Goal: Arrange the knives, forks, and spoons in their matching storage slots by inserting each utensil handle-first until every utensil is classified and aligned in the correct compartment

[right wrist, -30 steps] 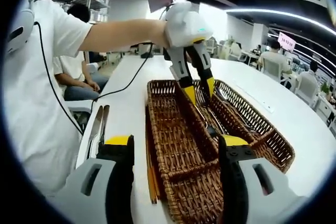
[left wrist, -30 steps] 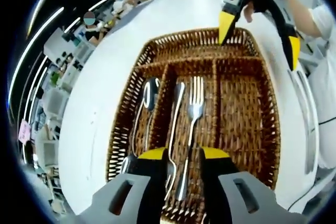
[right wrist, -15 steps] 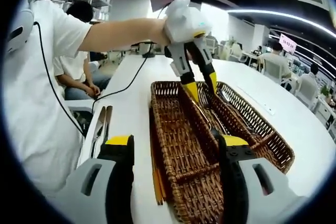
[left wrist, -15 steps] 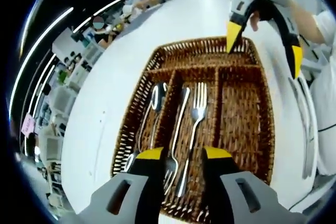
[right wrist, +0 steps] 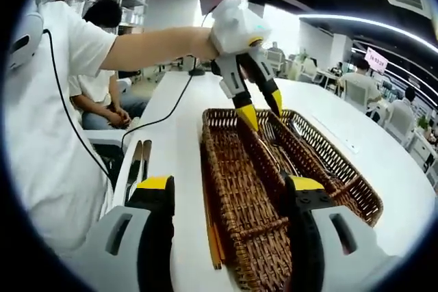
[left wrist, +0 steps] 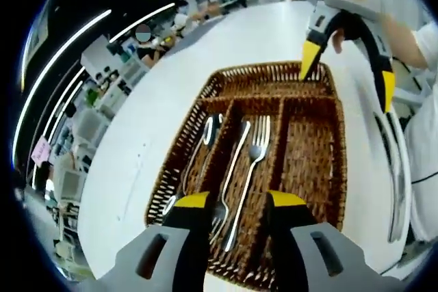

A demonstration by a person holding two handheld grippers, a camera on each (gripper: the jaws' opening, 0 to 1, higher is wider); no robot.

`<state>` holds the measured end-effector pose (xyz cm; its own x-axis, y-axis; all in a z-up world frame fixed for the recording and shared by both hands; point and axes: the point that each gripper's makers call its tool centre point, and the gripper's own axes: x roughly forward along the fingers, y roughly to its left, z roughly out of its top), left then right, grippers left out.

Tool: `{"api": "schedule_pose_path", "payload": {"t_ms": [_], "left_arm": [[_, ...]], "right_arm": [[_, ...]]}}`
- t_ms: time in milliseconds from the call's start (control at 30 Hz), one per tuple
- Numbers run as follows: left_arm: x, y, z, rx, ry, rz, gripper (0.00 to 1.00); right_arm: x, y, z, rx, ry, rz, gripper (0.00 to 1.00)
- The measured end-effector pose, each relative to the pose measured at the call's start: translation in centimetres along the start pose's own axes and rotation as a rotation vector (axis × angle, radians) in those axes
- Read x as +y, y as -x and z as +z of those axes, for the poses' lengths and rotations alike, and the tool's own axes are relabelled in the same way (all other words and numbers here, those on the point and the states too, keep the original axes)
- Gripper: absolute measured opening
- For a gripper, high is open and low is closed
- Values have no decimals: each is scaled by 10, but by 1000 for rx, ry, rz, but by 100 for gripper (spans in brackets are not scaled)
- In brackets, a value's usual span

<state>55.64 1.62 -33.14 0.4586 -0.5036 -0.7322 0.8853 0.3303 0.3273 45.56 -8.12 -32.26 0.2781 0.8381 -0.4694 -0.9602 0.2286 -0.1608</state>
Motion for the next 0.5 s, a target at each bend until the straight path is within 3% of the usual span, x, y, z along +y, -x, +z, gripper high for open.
{"api": "schedule_pose_path", "payload": {"t_ms": [500], "left_arm": [[-5,18,0,-108,120,41,38]], "right_arm": [[6,1,3,3,8,-3,68]]}}
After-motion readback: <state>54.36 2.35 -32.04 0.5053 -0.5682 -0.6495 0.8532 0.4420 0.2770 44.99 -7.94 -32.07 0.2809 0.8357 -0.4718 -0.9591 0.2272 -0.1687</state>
